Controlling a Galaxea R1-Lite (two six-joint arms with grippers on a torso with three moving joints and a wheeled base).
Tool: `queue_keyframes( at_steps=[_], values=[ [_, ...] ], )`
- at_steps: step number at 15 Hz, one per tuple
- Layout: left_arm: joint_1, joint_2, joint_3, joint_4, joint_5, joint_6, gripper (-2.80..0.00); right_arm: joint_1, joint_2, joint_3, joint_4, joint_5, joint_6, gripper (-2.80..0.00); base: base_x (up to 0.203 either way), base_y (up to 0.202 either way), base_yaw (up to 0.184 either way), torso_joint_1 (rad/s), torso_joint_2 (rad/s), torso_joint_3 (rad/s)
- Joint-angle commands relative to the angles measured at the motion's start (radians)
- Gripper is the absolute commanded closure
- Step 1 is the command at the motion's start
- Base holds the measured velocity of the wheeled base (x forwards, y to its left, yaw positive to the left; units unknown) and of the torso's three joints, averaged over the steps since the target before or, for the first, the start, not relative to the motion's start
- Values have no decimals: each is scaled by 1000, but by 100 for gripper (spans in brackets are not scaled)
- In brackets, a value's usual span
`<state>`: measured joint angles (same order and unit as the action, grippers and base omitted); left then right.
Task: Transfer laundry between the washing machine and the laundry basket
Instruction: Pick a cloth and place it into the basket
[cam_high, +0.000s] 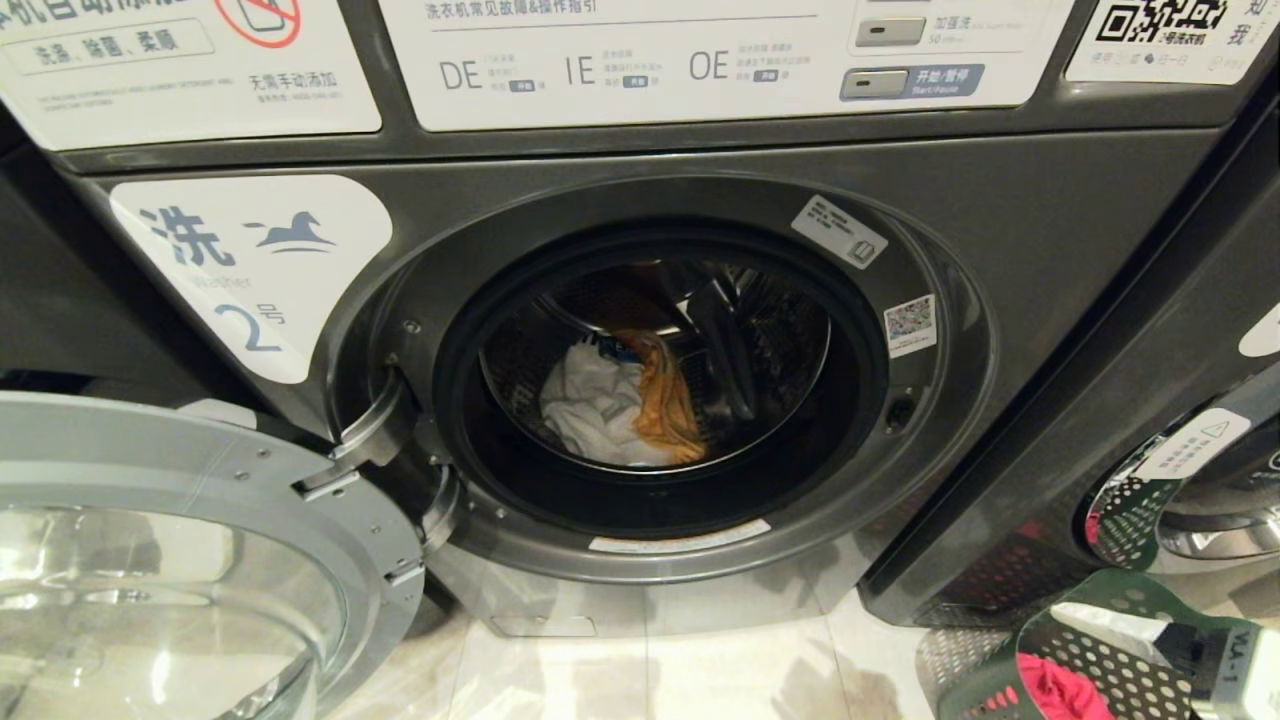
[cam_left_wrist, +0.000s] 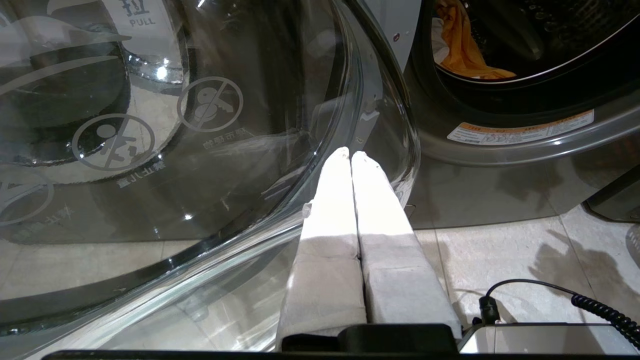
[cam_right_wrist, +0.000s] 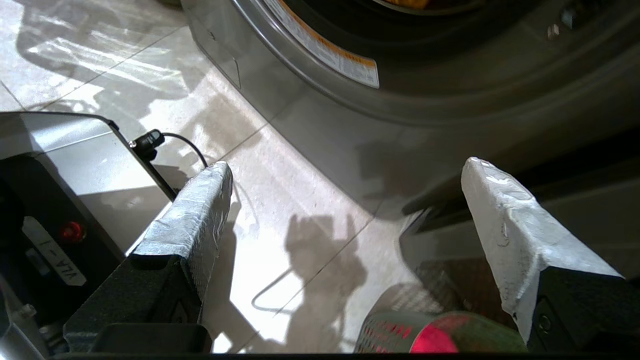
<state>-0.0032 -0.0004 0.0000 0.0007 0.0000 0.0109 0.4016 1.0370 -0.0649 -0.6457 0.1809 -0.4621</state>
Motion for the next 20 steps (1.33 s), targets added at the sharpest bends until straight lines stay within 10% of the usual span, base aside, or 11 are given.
queue_keyframes(
  at_steps=[1,13,20],
  values=[
    [0,-1,0,-1,0,0,0,85,4,34,-44,-26,-18,-280,0,0,0,0,0,0],
    [0,-1,0,1,0,0,0,141,77,64,-153,-304,-38,-280,-1,-1,35,1,0,1],
    [0,-1,0,0,0,0,0,21,374,34,-285,-347,159,-280,1,-7,146,3,2,3]
  ],
)
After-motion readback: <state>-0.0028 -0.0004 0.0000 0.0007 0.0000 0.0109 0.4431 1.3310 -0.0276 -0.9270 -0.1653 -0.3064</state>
